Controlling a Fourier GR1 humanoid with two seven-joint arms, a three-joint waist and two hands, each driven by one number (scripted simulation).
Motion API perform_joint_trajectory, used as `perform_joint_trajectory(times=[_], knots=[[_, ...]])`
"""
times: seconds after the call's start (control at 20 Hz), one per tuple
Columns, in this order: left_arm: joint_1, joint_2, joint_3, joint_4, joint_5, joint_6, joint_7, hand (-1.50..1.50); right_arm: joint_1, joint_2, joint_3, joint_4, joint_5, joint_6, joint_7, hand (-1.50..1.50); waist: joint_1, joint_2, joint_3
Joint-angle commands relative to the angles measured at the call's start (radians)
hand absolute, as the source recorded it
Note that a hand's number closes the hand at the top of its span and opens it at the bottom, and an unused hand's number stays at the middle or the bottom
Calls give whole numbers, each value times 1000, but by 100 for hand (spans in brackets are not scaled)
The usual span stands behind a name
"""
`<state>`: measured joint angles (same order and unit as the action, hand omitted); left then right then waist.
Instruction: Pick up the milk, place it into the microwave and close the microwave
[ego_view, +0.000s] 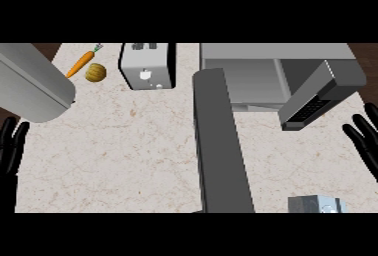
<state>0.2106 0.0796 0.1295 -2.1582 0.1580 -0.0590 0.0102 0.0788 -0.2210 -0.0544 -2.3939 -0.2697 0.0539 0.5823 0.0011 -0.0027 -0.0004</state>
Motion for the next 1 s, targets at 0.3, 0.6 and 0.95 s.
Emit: perform_joint_trajectory(times=[0.3, 0.6, 0.95], knots=[[138, -23, 62, -59, 65, -101, -50, -150, 134, 55, -6, -26, 84, 42, -29, -150, 0, 1, 0], [200, -33, 86, -164, 106, -132, 6, -150, 154, 70, -36, 128, 95, 131, -159, -150, 3, 2, 1], [263, -36, 152, -191, 186, -210, -9, -150, 245, 88, -138, 269, 98, 186, -307, -150, 3, 1, 1]])
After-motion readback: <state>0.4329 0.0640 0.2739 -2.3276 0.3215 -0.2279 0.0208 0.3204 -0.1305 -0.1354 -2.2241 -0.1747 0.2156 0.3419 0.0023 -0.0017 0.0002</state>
